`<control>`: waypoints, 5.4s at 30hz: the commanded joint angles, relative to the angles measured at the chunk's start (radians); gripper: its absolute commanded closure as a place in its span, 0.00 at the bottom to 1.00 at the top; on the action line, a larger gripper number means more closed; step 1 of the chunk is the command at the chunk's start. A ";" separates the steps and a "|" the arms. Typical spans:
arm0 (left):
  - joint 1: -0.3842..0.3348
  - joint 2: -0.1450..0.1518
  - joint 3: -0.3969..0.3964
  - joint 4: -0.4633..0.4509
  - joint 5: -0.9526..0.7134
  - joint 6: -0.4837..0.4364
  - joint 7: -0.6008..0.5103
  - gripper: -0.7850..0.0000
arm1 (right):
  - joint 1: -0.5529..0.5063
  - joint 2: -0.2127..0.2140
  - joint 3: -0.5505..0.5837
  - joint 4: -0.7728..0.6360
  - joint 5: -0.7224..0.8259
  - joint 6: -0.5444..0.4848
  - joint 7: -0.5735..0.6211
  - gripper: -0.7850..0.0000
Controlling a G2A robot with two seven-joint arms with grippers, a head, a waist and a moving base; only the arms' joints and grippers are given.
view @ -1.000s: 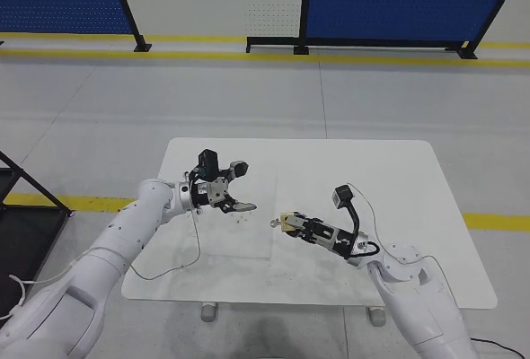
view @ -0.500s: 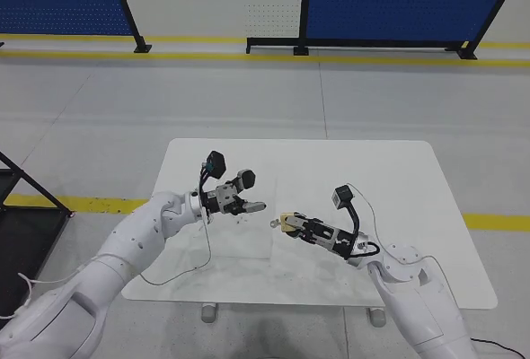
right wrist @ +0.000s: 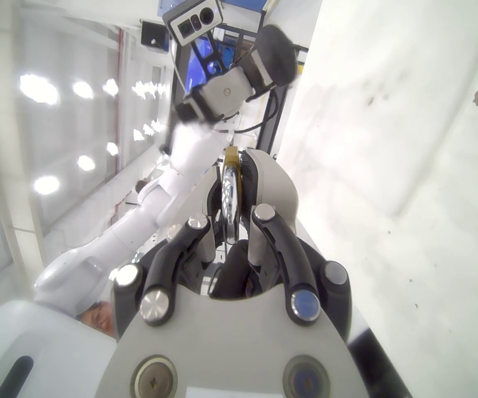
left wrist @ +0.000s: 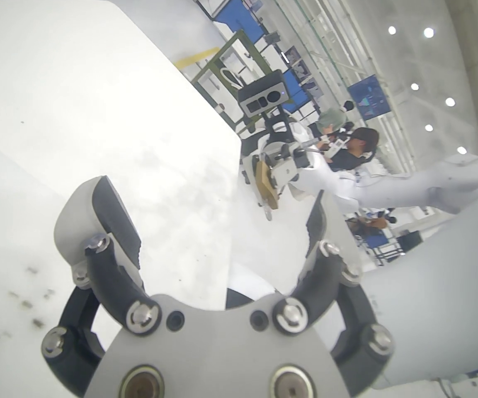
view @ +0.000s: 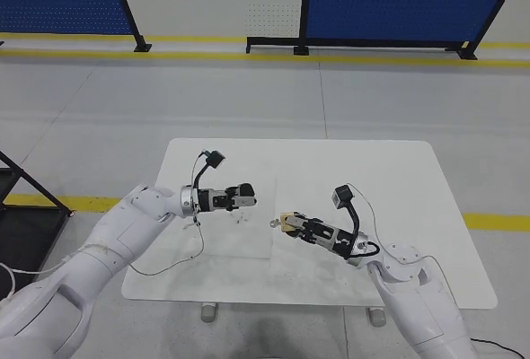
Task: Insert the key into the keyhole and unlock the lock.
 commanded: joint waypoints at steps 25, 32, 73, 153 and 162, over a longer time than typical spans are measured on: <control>0.145 0.039 -0.046 -0.138 -0.282 0.191 -0.192 0.00 | 0.000 0.000 0.000 0.000 0.000 0.000 0.000 1.00; 0.145 0.039 -0.046 -0.138 -0.282 0.191 -0.192 0.00 | 0.000 0.000 0.000 0.000 0.000 0.000 0.000 1.00; 0.080 -0.088 -0.029 -0.011 -0.195 0.165 -0.167 0.58 | -0.038 0.006 0.008 -0.049 -0.069 0.028 -0.145 1.00; 0.112 -0.152 -0.115 0.011 -0.025 0.124 -0.126 1.00 | -0.038 0.006 0.008 -0.049 -0.069 0.028 -0.145 1.00; 0.117 -0.143 -0.105 -0.010 0.072 0.040 -0.042 1.00 | -0.038 0.006 0.008 -0.049 -0.069 0.028 -0.145 1.00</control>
